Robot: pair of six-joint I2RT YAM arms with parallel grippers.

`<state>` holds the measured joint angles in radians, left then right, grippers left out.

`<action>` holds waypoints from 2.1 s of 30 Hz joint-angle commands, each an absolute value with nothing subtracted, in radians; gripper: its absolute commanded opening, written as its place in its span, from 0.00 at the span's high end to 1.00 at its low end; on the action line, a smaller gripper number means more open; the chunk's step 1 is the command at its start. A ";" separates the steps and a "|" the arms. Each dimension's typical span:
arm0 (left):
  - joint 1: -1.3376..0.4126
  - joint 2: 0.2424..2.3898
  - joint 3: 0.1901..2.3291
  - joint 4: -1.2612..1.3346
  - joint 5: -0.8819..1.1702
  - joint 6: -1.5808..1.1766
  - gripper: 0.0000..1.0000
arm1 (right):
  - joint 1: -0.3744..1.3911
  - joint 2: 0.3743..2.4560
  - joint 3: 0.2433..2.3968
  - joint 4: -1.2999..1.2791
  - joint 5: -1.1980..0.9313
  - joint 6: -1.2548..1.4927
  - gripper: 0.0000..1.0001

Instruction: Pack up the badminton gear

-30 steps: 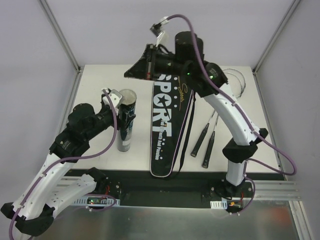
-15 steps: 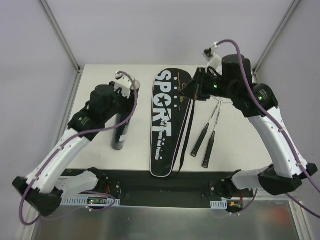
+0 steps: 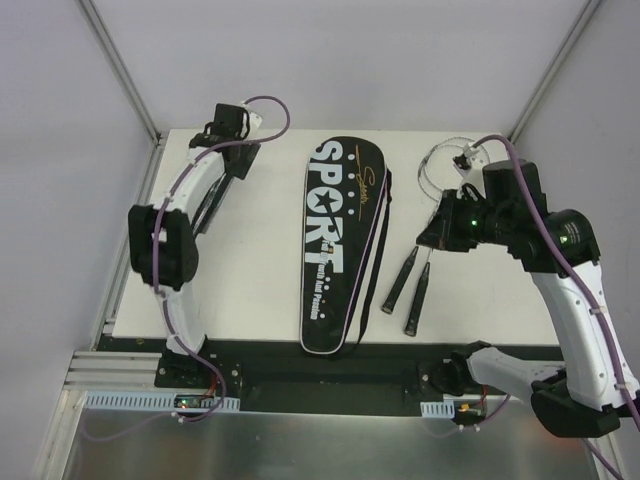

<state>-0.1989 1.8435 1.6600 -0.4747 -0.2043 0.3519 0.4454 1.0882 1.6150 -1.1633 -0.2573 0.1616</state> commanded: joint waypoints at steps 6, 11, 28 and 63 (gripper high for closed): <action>-0.068 2.249 2.060 -0.511 -0.290 0.431 1.00 | 0.224 1.213 1.592 -1.284 -0.273 0.058 0.96; -0.035 2.379 2.164 -0.506 -0.262 0.367 0.94 | 0.176 1.305 1.578 -1.289 -0.285 0.041 0.96; -0.054 2.153 2.010 -0.509 -0.186 0.164 0.01 | 0.170 1.359 1.418 -1.273 -0.313 0.032 0.72; -0.911 1.422 1.188 -0.532 0.186 -0.451 0.31 | 0.607 1.139 0.554 -0.285 -0.301 0.681 0.42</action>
